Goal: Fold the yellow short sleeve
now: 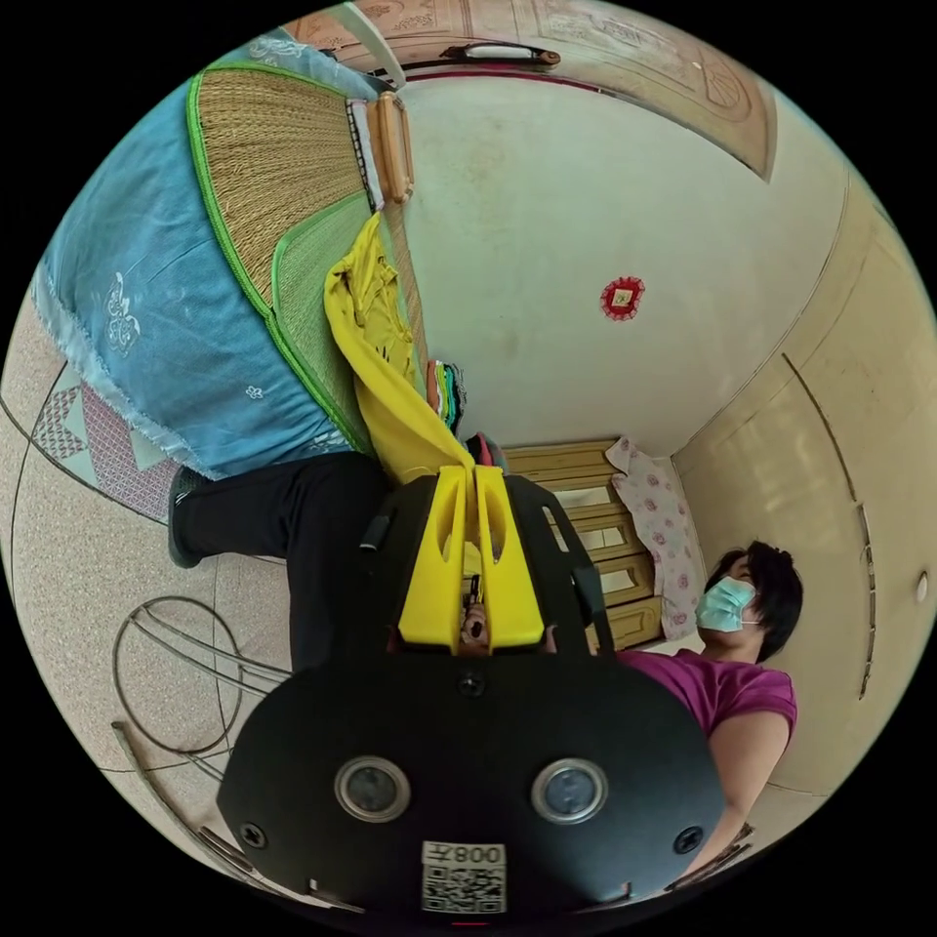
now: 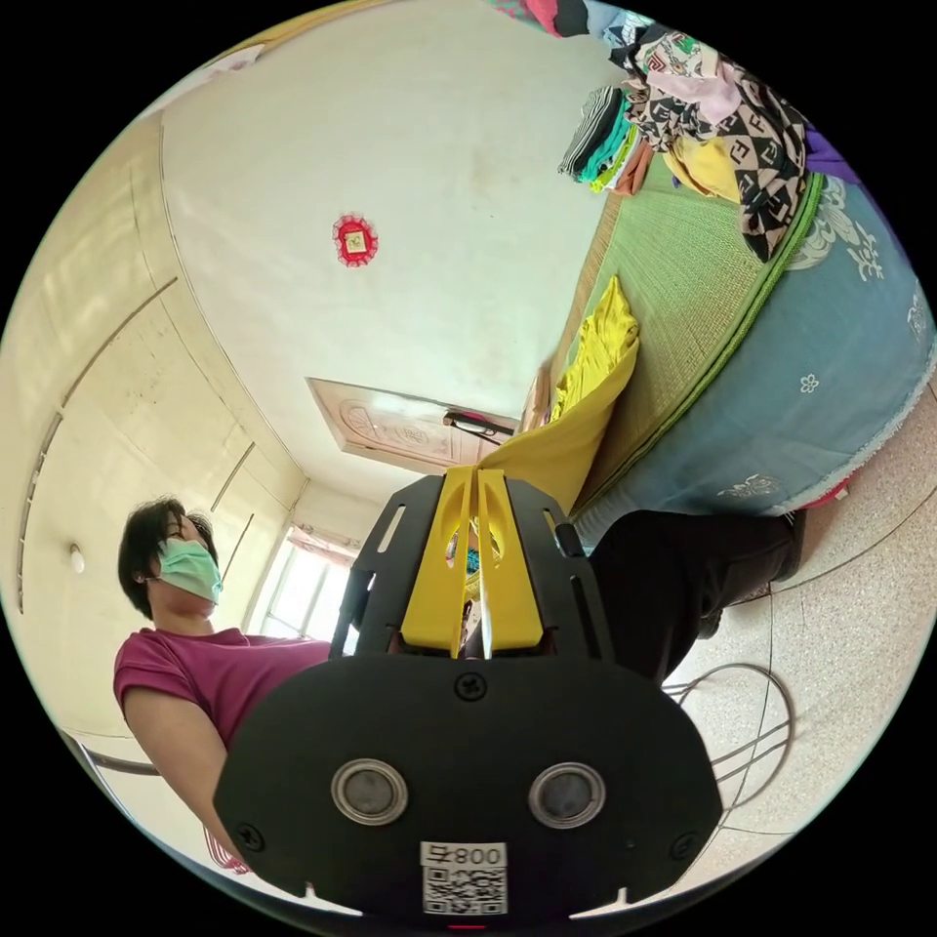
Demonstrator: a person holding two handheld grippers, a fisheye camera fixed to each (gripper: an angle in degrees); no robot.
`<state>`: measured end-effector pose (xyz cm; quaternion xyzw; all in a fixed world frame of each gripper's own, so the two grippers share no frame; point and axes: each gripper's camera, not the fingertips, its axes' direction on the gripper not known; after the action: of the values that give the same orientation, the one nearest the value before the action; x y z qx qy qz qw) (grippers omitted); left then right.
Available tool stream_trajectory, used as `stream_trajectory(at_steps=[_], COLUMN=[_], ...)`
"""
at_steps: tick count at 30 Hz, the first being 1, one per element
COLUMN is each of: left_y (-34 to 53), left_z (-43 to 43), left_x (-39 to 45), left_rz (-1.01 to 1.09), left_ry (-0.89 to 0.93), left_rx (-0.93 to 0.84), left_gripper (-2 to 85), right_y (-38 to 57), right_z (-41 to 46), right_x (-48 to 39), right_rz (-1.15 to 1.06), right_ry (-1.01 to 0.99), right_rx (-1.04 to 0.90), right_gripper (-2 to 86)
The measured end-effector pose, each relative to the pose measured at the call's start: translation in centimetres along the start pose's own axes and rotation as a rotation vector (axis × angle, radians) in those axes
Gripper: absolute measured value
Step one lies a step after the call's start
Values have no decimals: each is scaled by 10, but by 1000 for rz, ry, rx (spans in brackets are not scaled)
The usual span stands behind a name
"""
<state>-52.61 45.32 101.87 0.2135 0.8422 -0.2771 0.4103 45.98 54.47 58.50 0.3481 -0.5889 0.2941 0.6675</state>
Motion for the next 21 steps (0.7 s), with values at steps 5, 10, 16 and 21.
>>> stream_trajectory(at_steps=[5,10,16,21], left_y=[12,25,45,61], left_z=[-13,-27,-44,-57], left_x=[6,10,15,21], left_rz=[21,28,32,41], left_ry=[22,31,41,43], left_rx=[2,9,11,11], left_gripper=[15,15,15,15], right_y=[13,29,49,64], right_z=[2,1,0,-2], right_x=[-17,-34,-51,-63], right_rz=[-35,-66,-94,-119], right_ry=[-10,-7,-3,-12], right_rx=[-2,-8,-19,-20], right_gripper=[3,3,4,5])
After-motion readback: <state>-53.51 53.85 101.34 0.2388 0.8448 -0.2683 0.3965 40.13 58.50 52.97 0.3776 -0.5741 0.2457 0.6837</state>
